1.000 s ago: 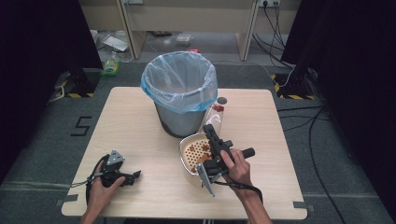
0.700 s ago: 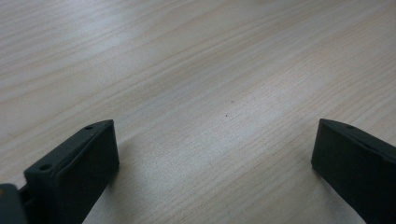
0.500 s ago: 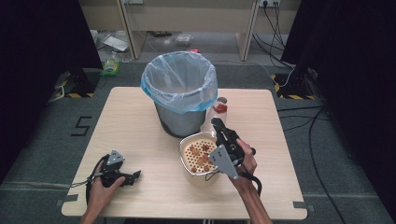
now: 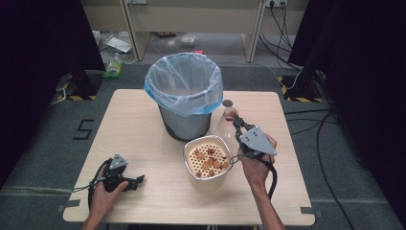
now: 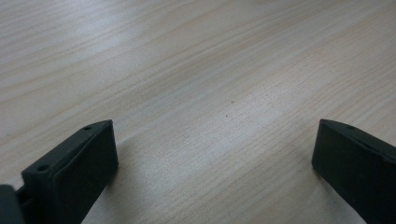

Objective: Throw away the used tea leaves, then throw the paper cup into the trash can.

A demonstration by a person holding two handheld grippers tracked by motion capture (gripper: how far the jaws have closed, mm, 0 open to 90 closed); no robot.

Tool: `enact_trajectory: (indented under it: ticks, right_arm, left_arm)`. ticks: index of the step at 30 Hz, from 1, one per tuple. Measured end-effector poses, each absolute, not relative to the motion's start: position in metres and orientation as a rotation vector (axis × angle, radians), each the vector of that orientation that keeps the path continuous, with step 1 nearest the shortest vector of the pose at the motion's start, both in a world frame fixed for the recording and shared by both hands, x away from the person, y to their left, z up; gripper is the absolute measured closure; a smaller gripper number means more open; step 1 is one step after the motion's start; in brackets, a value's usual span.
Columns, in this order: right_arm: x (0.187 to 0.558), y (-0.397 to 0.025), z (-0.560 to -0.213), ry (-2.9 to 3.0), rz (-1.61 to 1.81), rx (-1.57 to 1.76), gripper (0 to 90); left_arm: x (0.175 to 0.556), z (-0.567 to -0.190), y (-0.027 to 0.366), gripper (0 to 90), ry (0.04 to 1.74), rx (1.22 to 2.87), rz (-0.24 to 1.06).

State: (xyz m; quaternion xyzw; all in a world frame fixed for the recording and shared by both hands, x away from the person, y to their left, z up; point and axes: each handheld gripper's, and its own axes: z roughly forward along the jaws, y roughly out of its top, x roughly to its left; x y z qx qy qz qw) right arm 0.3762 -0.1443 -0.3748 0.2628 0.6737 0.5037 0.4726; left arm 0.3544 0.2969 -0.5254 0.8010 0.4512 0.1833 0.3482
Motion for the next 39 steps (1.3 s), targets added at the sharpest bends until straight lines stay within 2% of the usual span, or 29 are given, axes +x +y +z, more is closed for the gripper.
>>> enact_trajectory:
  ticks: [11,22,39]
  right_arm:
    - [0.382,-0.157,-0.375,1.665,1.277,0.724,86.5]
    - [0.392,-0.168,-0.358,1.625,1.298,0.759,86.4]
    - [0.434,-0.166,-0.286,1.569,1.276,0.730,86.3]
  left_arm:
    - [0.354,-0.525,0.297,0.0,1.170,2.076,0.474]
    - [0.354,-0.525,0.297,0.0,1.170,2.075,0.473]
    - [0.354,-0.525,0.297,0.0,1.170,2.076,0.474]
